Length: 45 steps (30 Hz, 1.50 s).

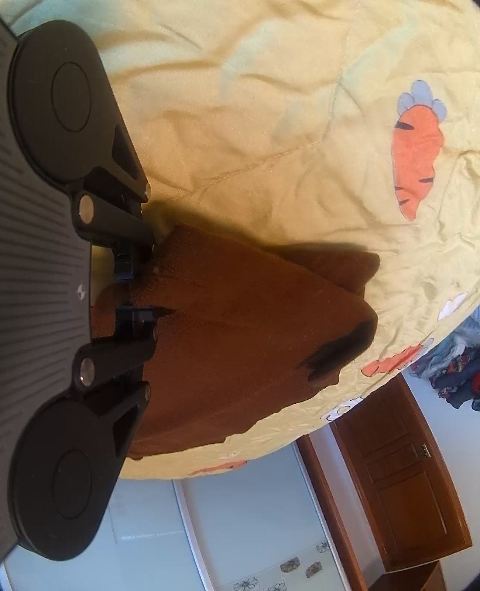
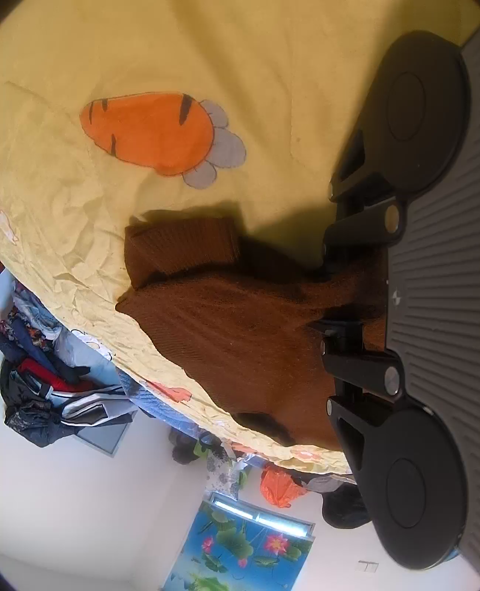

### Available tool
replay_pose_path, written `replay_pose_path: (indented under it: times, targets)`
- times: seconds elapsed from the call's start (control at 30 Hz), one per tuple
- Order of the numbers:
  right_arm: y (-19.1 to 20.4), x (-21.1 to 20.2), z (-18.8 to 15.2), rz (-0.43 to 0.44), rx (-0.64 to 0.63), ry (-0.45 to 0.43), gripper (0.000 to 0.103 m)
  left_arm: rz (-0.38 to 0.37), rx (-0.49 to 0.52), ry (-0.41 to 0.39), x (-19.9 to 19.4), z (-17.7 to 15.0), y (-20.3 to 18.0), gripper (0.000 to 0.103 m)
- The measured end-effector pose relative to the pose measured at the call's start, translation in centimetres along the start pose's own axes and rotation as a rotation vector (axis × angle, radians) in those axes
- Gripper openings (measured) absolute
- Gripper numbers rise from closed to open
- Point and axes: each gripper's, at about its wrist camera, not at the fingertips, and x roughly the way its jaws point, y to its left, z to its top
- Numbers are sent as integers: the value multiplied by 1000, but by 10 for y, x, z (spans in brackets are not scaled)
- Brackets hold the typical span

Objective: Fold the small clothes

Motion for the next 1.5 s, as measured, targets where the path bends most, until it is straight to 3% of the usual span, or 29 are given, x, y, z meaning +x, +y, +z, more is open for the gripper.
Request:
replay_pose_path:
  times: [0.13, 0.23, 0.37, 0.47, 0.53, 0.57, 0.6, 0.67, 0.73, 0.77, 0.83, 0.93, 1.03, 1.07, 1.1, 1.13, 1.17, 1.27, 1.3, 1.4, 1.43, 1.47, 1.5]
  targets:
    - [18, -32, -13, 77, -71, -12, 21, -48, 112, -36, -34, -13, -18, 9]
    - [23, -68, -37, 109, -131, 1, 21, -74, 158, -35, -69, -34, -11, 9]
    - [2, -96, -88, 39, -168, 53, 21, -47, 177, 5, -88, -74, 28, 11]
    - [-12, -107, -107, -9, -141, 43, 36, 6, 195, -10, -100, -91, 47, 18]
    - [-12, -123, -98, -11, -125, -32, 71, 55, 234, -92, -126, -86, 41, 25]
    - [-6, -132, -88, -29, -141, -100, 76, 84, 275, -157, -137, -79, 32, 38]
    - [2, -137, -76, -40, -177, -154, 78, 120, 348, -237, -147, -72, 17, 64]
    - [19, -131, -48, -49, -245, -193, 78, 199, 592, -411, -153, -67, -23, 93]
    - [42, -107, -21, -73, -327, -186, 78, 278, 934, -515, -126, -72, -63, 93]
    - [52, -89, -9, -85, -376, -169, 78, 306, 1074, -518, -105, -77, -76, 93]
    - [67, -50, 9, -149, -457, -137, 78, 325, 1250, -442, -54, -82, -95, 92]
    - [77, 9, 26, -244, -529, -70, 77, 363, 1371, -302, 10, -83, -105, 83]
    - [74, 48, 35, -316, -521, -7, 76, 387, 1362, -215, 40, -72, -102, 66]
    - [73, 53, 35, -308, -528, -12, 74, 381, 1329, -200, 43, -68, -97, 49]
    - [74, 53, 34, -280, -541, -19, 53, 371, 1285, -181, 46, -58, -96, 24]
    - [74, 54, 35, -245, -515, 14, 28, 365, 1230, -175, 46, -48, -96, 13]
    - [75, 51, 37, -221, -493, 7, 18, 355, 1169, -189, 43, -38, -96, 8]
    - [83, 24, 40, -169, -491, -82, 15, 271, 985, -242, 25, -10, -93, 7]
    - [80, 20, 43, -167, -481, -99, 12, 276, 936, -255, 24, -4, -88, 7]
    - [57, 38, 45, -266, -459, -57, 7, 349, 828, -210, 48, 9, -65, 9]
    - [52, 37, 44, -236, -445, -84, 8, 344, 810, -266, 44, 7, -61, 11]
    - [50, 33, 43, -226, -411, -101, 8, 353, 788, -268, 43, 6, -60, 13]
    - [49, 29, 42, -220, -388, -120, 11, 357, 767, -274, 39, 6, -60, 22]
